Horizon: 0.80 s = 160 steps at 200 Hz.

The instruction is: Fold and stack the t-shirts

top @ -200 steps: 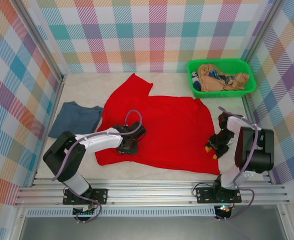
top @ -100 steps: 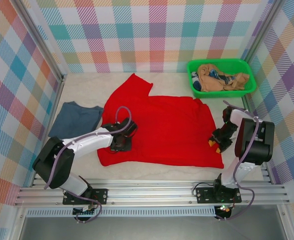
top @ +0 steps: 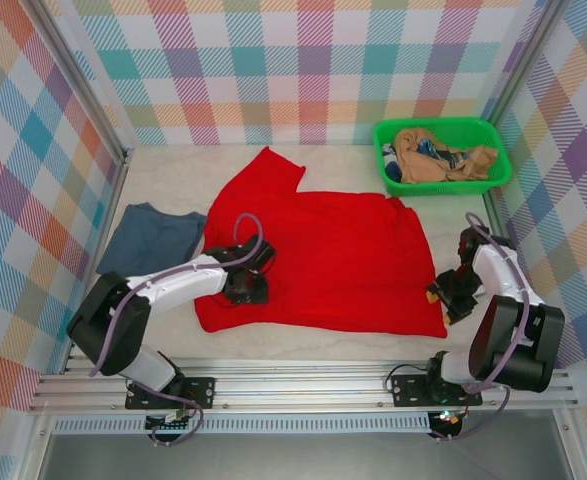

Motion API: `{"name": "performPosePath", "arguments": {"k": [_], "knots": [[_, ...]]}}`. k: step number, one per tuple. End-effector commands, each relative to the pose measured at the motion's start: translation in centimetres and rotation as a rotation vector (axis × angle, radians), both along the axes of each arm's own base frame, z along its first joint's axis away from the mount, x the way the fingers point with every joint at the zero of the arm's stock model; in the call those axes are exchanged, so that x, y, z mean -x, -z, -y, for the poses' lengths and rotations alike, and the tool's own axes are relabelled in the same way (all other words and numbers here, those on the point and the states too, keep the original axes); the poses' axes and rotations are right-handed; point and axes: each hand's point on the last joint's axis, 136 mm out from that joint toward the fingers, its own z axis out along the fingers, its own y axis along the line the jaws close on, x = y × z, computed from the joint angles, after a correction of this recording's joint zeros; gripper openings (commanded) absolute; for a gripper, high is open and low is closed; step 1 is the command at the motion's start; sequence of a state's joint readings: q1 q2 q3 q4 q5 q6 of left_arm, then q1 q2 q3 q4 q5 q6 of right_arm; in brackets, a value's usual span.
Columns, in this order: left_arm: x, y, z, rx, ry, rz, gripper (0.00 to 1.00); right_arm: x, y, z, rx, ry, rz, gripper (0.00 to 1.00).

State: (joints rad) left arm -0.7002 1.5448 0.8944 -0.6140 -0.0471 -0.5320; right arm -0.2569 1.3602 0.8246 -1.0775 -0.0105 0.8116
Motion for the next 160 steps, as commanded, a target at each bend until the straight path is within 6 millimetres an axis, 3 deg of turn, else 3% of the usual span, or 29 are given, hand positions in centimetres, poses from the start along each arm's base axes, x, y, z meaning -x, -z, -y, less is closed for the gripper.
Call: {"name": "performPosePath", "arguments": {"k": [1,40,89,160], "knots": [[-1.1,-0.3,1.8,0.008,0.054,0.03,0.42,0.7,0.0,-0.2,-0.032,0.057,-0.034,0.53],[-1.5,0.9,1.7,-0.097,0.098,0.044,0.39,0.9,0.2,-0.2,-0.041,0.091,-0.057,0.54],[-1.8,0.6,0.7,-0.149,0.102,0.077,0.12,1.7,0.5,-0.5,-0.048,0.111,-0.072,0.54],[-2.2,-2.9,0.5,-0.116,0.065,0.13,0.01,2.6,-0.3,-0.8,-0.055,0.114,-0.093,0.53]]}}
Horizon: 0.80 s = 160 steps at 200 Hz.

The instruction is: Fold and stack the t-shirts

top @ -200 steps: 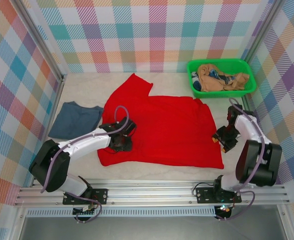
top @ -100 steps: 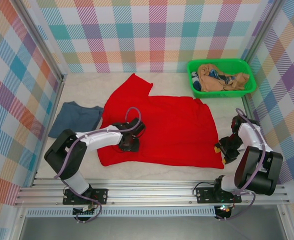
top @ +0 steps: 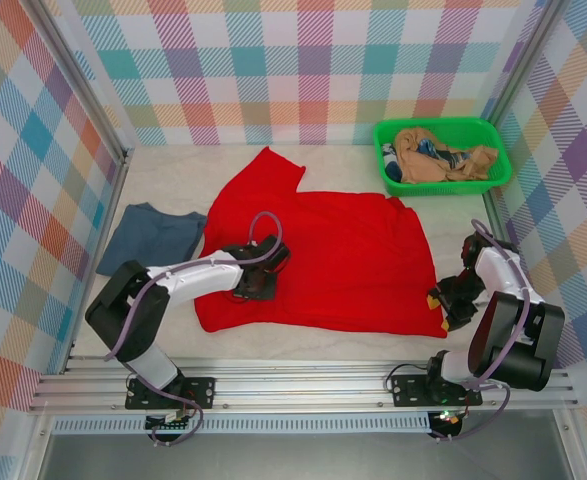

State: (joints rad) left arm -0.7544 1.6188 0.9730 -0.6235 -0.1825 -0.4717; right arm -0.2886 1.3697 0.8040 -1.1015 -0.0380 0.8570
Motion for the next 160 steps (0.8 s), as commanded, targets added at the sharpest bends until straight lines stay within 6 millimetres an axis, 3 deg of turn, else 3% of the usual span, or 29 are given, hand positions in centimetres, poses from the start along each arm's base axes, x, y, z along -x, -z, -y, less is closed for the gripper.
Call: {"name": "performPosePath", "arguments": {"k": [1,55,105,136,160], "knots": [[-0.3,-2.6,-0.4,0.003,-0.017,0.043,0.01,1.5,-0.7,-0.6,-0.022,0.035,-0.043,0.53],[1.0,-6.3,-2.2,0.058,-0.057,0.082,0.0,3.6,0.7,-1.8,-0.058,0.149,-0.129,0.58],[3.1,-7.6,-5.1,0.043,-0.095,0.086,0.0,4.8,1.3,-2.1,-0.045,0.249,-0.172,0.56],[3.9,-8.7,-7.3,0.012,-0.138,0.114,0.0,4.7,2.4,-1.9,-0.027,0.268,-0.161,0.49],[4.0,-9.0,-8.4,0.003,-0.175,0.133,0.0,3.4,3.6,-1.0,0.004,0.243,-0.116,0.4]]}}
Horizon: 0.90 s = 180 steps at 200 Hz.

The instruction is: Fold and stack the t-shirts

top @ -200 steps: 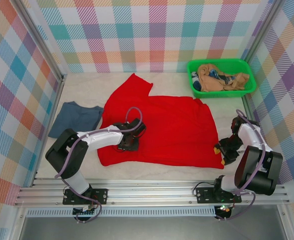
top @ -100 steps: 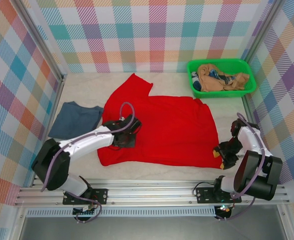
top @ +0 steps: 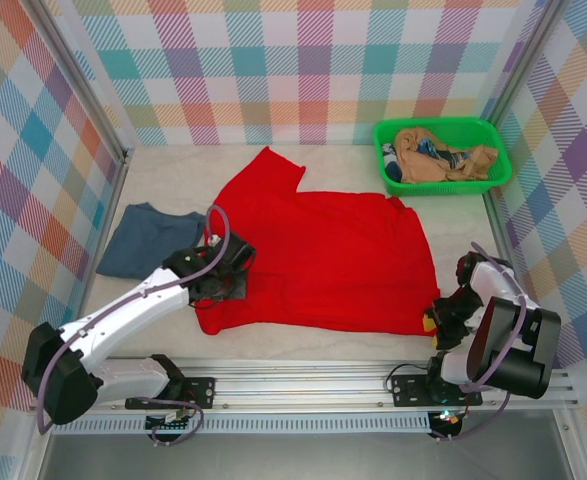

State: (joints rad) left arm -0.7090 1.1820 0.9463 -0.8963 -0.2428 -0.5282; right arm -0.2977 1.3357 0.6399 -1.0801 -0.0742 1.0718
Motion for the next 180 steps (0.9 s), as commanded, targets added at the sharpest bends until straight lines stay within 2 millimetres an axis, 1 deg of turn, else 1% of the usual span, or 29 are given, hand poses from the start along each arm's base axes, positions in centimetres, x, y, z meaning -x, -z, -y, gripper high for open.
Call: {"name": "performPosePath", "arguments": {"k": [1,9,14,30,47,63,78,94,103,120,137,168,180], "knots": [[0.9,0.2,-2.5,-0.061,-0.065,-0.013,0.0,-1.0,1.1,0.8,0.035,0.016,0.021,0.4],[0.9,0.2,-2.8,-0.068,-0.074,-0.013,0.0,-1.3,1.5,0.9,0.034,0.01,0.022,0.39],[0.9,0.2,-3.0,-0.075,-0.078,-0.014,0.0,-1.6,1.7,1.0,0.036,0.006,0.031,0.36],[0.8,-0.1,-3.5,-0.089,-0.089,-0.001,0.0,-2.9,1.8,1.7,0.062,-0.015,0.087,0.22],[0.6,-0.6,-4.3,-0.108,-0.106,0.011,0.0,-4.4,0.9,2.4,0.094,-0.053,0.153,0.11],[0.3,-1.6,-4.8,-0.114,-0.122,0.035,0.0,-5.9,-0.5,3.0,0.122,-0.121,0.215,0.0],[-0.2,-2.9,-5.2,-0.114,-0.131,0.071,0.0,-6.9,-2.1,3.2,0.136,-0.181,0.265,0.0],[-0.7,-4.5,-5.5,-0.124,-0.14,0.108,0.0,-7.3,-3.8,3.1,0.15,-0.231,0.299,0.0],[-0.9,-5.2,-5.8,-0.135,-0.143,0.127,0.0,-7.1,-4.5,2.9,0.147,-0.243,0.311,0.0],[-0.9,-6.3,-6.2,-0.145,-0.139,0.152,0.0,-6.3,-5.1,2.5,0.129,-0.26,0.3,0.0],[-0.3,-6.6,-6.5,-0.146,-0.129,0.15,0.0,-5.6,-5.4,1.9,0.106,-0.285,0.289,0.0],[1.9,-5.8,-6.4,-0.103,-0.085,0.097,0.0,-4.1,-6.4,1.5,0.121,-0.35,0.261,0.0],[2.5,-5.9,-5.2,-0.049,-0.035,0.093,0.0,-3.4,-6.7,1.6,0.132,-0.365,0.253,0.0]]}}
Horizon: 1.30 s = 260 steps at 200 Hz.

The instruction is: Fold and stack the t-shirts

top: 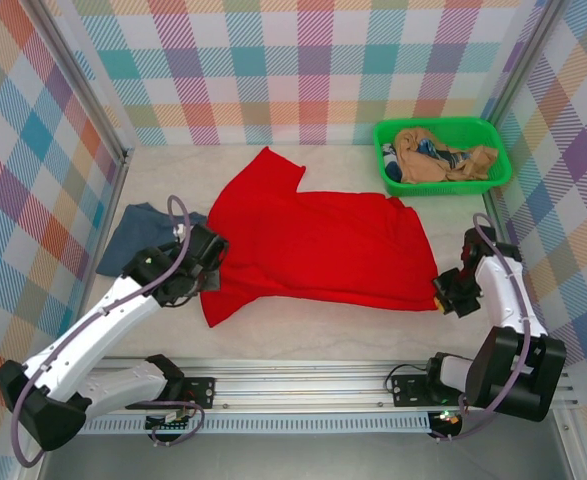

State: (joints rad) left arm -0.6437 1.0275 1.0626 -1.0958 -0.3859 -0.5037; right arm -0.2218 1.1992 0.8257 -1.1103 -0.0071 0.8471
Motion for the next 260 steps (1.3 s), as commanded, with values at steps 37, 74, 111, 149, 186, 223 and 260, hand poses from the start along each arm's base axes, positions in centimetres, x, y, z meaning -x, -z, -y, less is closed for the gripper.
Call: {"name": "performPosePath", "arguments": {"k": [37,74,111,149,186,223,260], "knots": [[4.0,1.7,1.4,-0.014,0.113,-0.186,0.0,3.8,-2.0,-0.2,0.052,-0.073,-0.034,0.0],[4.0,0.4,-0.4,-0.114,0.036,-0.151,0.0,4.8,-2.1,-0.5,0.048,-0.073,-0.014,0.0],[-0.3,1.1,1.9,-0.158,0.044,-0.126,0.0,2.1,-1.2,-0.5,0.03,-0.116,0.002,0.0],[-5.5,1.8,2.6,-0.167,0.004,-0.125,0.0,-1.3,-0.6,-0.3,0.004,-0.136,0.012,0.0],[-9.6,1.0,3.8,-0.181,0.046,-0.1,0.0,-4.4,-0.5,0.1,-0.014,-0.172,-0.017,0.0],[-12.4,1.0,4.6,-0.202,0.084,-0.087,0.0,-7.1,-0.5,0.5,-0.023,-0.201,-0.018,0.0],[-14.6,0.2,4.2,-0.219,0.054,-0.045,0.0,-8.7,-0.1,0.6,-0.035,-0.214,-0.026,0.0]]}}
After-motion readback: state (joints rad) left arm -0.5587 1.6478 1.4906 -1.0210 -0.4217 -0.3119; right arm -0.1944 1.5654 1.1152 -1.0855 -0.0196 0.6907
